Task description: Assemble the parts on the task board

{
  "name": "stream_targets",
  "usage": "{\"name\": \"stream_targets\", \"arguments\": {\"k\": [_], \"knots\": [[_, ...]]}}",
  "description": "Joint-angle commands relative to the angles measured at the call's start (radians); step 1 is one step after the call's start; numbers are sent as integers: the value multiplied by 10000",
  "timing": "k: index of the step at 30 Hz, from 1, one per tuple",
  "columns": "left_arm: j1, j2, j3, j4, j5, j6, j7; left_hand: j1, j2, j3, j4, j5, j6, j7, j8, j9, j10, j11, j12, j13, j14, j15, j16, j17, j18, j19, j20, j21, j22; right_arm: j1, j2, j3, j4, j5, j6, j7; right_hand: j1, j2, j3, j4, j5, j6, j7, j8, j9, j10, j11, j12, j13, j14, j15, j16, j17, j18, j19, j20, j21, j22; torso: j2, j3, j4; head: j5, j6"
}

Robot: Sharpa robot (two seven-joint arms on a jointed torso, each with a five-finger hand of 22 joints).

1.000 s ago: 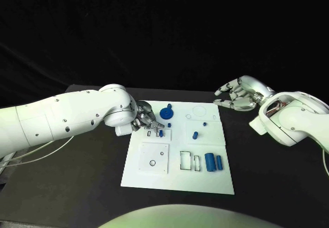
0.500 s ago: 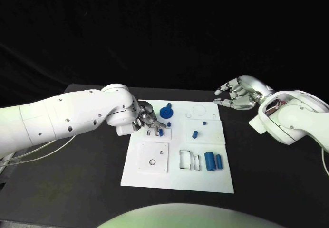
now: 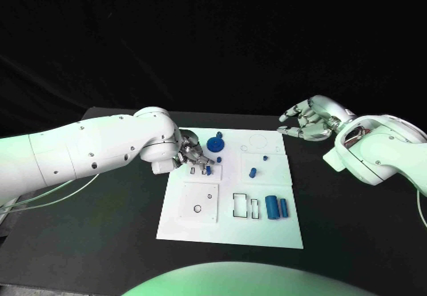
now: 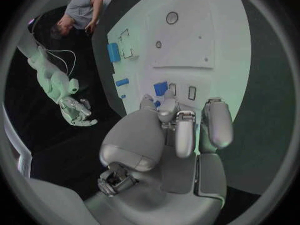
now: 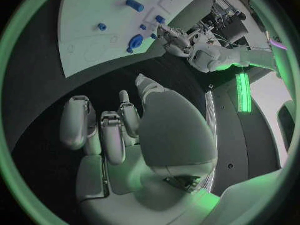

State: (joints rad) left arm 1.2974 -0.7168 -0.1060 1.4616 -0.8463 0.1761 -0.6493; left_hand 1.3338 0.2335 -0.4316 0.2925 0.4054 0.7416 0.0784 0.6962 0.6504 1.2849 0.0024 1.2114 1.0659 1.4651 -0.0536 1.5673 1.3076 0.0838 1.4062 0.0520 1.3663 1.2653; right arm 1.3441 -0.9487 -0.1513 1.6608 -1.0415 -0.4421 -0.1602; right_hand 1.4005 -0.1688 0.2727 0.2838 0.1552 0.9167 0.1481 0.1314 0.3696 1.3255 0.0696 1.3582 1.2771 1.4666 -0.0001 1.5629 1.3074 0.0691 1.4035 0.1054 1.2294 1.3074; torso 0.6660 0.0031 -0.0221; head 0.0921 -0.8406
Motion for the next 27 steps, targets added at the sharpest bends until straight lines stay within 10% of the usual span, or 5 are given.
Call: {"name": "stream_targets", "arguments": {"k": [1,16,27], "knots": [[8,55,-2,-21,-81,266,-72,-101,-183,-319,9,732,-16,-10,-40,34,-112,3,-13,-25,1057,4,35,2632,-155,-25,66,-43,9,-1,12,3,-7,-115,149,-61,-21,-135,143,6,229,14,-18,73,21,23,-54,-3,-25,971,-70,-41,2377,126,24,-68,-85,517,-10,-1,-1,-25,-5],[7,102,-11,-103,48,295,-53,-669,-629,-238,19,3389,-116,-57,34,241,-336,-37,-166,-198,1057,-27,35,2632,-134,-81,41,-167,2,-3,29,3,-41,-144,152,-101,-76,-491,734,-31,1357,-126,-6,183,46,15,-53,-11,-73,974,-76,-42,2383,121,59,-83,-134,547,1,10,0,-41,-43],[7,190,-12,-138,90,285,-77,-491,-576,-150,13,3668,-122,-99,105,295,-346,-73,-150,-175,1057,-56,35,2632,-134,-78,18,-175,19,-9,50,2,-55,-149,156,-117,-95,-515,812,-28,1470,-131,-3,200,50,18,-50,-7,-73,975,-75,-41,2386,120,64,-83,-136,554,-2,4,2,-68,-68]]}}
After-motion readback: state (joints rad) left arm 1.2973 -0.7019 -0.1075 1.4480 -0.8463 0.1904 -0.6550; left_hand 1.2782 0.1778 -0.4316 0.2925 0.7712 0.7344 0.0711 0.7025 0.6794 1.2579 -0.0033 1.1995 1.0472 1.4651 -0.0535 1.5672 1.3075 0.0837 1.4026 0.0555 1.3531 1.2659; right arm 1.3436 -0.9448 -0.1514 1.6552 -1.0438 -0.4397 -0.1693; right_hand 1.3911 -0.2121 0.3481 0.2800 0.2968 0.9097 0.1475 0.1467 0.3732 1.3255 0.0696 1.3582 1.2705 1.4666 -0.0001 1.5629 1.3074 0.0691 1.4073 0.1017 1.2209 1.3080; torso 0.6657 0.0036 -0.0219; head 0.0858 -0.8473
